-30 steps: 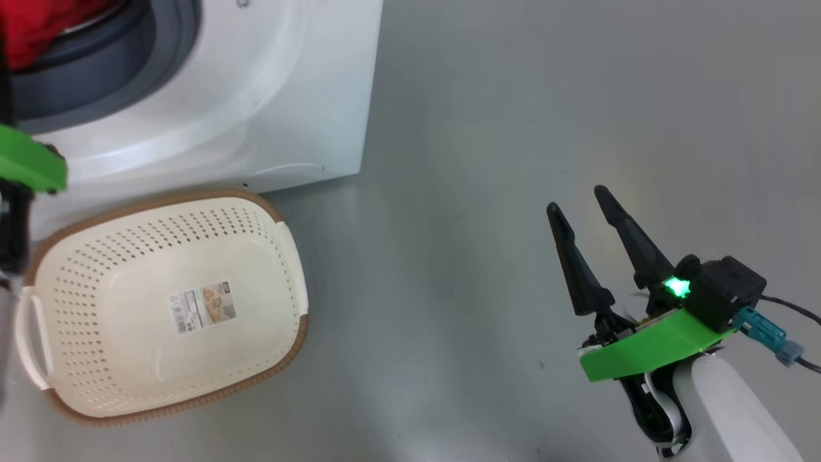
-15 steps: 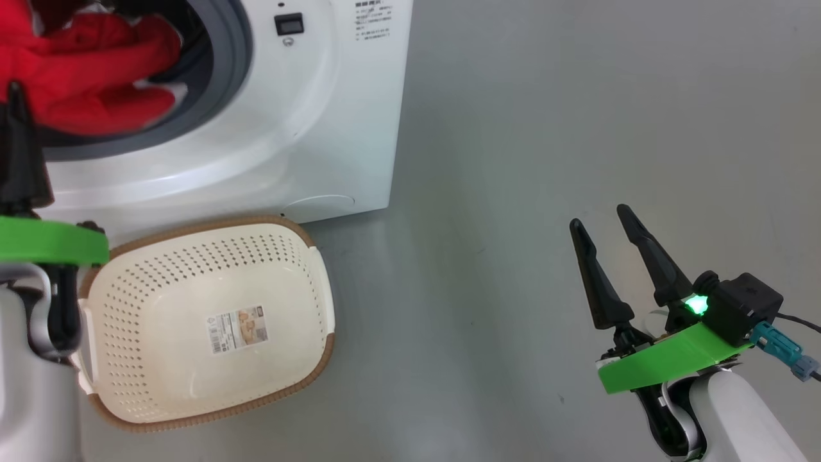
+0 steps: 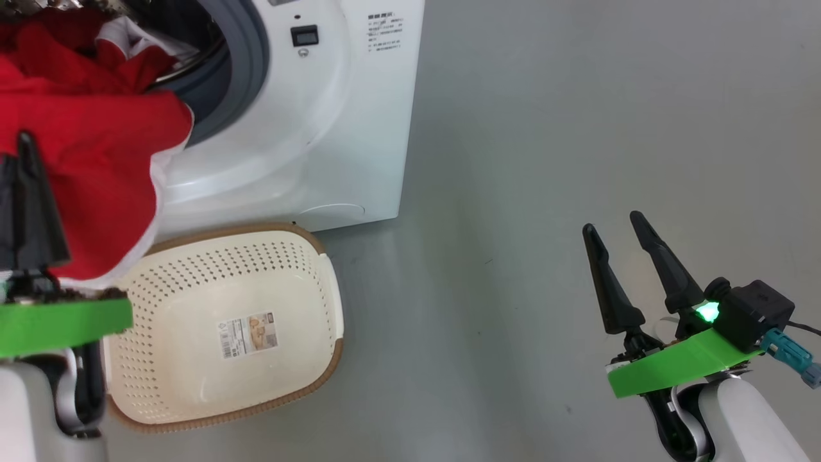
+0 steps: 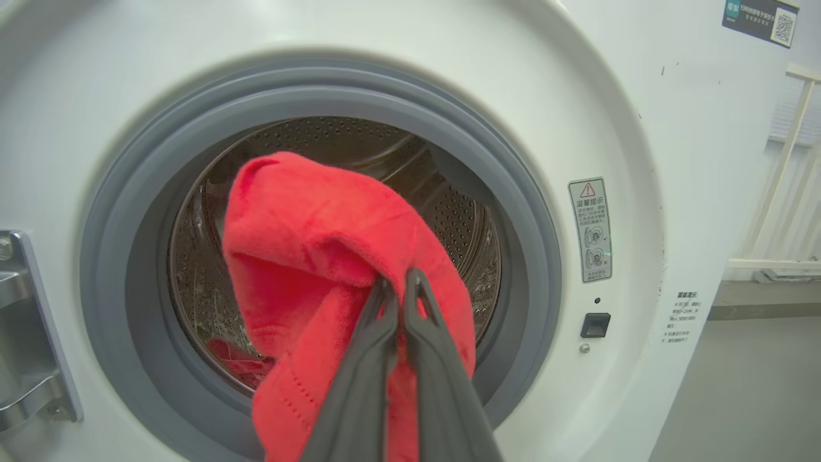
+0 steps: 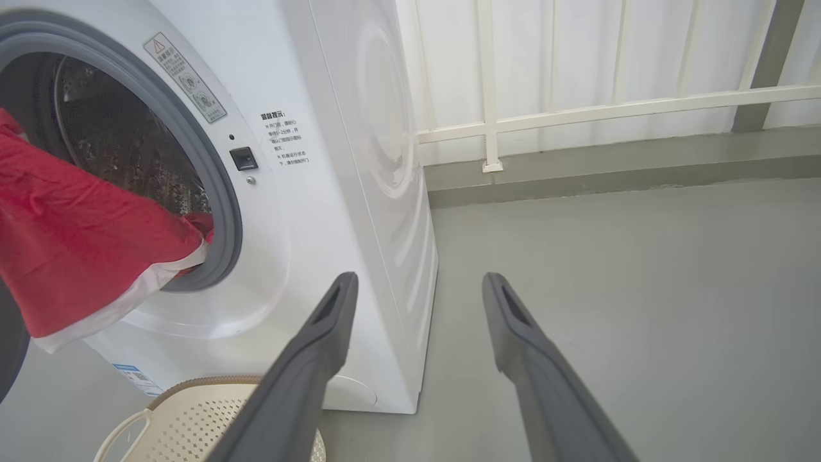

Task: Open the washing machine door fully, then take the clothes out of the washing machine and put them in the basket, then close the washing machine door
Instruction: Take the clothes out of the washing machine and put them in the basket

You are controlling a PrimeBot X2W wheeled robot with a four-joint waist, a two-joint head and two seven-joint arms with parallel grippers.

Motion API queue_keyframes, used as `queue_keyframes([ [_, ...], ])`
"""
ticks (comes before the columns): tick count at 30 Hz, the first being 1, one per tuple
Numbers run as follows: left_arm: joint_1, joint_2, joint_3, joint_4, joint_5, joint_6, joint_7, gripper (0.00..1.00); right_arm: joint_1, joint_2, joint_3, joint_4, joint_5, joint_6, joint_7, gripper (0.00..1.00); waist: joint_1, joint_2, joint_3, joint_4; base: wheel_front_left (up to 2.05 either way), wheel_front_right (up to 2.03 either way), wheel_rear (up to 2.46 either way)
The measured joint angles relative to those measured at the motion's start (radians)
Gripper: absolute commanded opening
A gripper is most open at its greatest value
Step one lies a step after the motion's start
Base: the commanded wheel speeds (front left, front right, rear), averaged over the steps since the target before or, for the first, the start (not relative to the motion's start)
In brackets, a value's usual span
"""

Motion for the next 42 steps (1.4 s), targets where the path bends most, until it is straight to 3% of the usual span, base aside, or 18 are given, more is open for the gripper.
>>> queue_keyframes([
  [6,0.065,-0.025,-0.019,-0.082,0.004,-0.001,-0.002,0.0,0.0,0.0,-0.003,-0.004,0.0,0.0,0.0,1.0,0.0,0.0,0.006,0.007,0.0,0.0,0.0],
  [14,0.117,-0.031,-0.05,-0.071,0.001,-0.001,-0.003,0.0,0.0,0.0,0.001,-0.013,0.0,0.0,0.0,1.0,0.0,0.0,0.034,0.009,0.0,0.0,0.0],
  [25,0.144,-0.029,-0.087,0.138,0.004,-0.001,-0.002,0.0,-0.022,0.015,0.017,-0.022,0.0,0.0,0.0,1.0,0.0,0.0,0.114,-0.014,0.0,0.0,0.0],
  [42,-0.062,0.068,-0.164,0.522,0.005,-0.001,-0.002,0.0,-0.122,0.042,0.028,-0.04,-0.001,0.0,0.0,1.0,0.0,0.0,0.304,-0.049,0.0,0.0,0.0],
])
